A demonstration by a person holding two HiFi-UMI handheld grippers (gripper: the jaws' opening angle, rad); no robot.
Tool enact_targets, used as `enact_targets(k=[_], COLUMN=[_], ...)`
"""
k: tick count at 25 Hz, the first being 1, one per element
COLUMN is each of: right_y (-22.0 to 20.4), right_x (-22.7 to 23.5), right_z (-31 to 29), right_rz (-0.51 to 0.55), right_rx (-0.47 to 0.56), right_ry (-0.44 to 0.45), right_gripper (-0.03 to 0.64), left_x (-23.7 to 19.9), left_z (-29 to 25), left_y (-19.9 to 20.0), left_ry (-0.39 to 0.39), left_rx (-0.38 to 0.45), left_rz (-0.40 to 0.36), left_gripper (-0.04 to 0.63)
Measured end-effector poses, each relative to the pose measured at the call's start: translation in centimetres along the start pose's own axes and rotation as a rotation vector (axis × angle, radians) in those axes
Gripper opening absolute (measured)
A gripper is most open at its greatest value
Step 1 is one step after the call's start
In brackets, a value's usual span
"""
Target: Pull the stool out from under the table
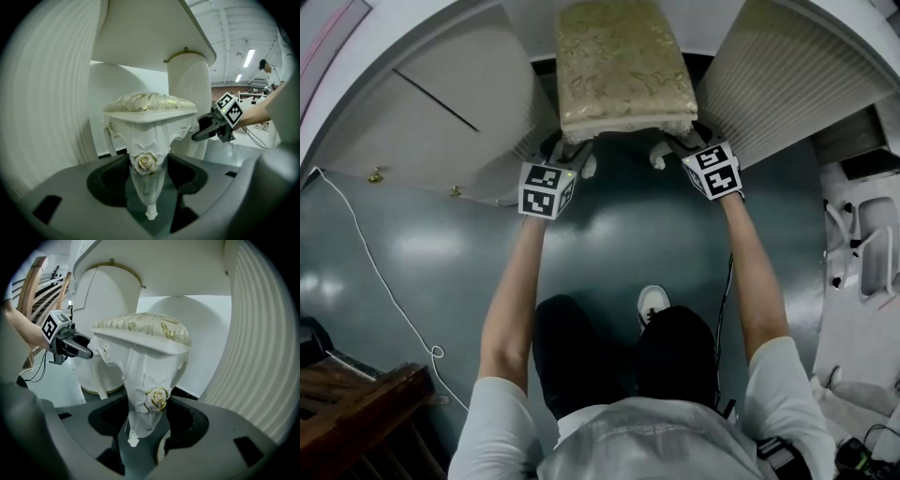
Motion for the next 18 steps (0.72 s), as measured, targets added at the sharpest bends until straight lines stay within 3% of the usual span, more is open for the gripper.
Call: enact_targets(k=[7, 18], right_y=[0.0, -3.1], right_x=[-0.5, -3.5], right_z=[0.6, 4.4], right_rz=[-0.039, -0.058], right_rx=[-0.063, -0.120], right_ry=[-0.007, 0.004], right_gripper=[0.259, 0.259], left_x=[0.1, 3.8], left_z=[0.5, 4.2], left_y=[0.0, -2.5], left_ry=[-0.043, -0.092], left_rx=[-0.032, -0.057], left_rz=[0.049, 0.024], left_gripper=[0.262, 0.247])
Point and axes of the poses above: the fingertips, and each gripper's own axes: z backward along the fingers, x to its right, y out of its top, the point moved 6 cm from there along z, backward along the fingers, and after that the axes turned 15 degrees about -x, right-handed, at the moved point
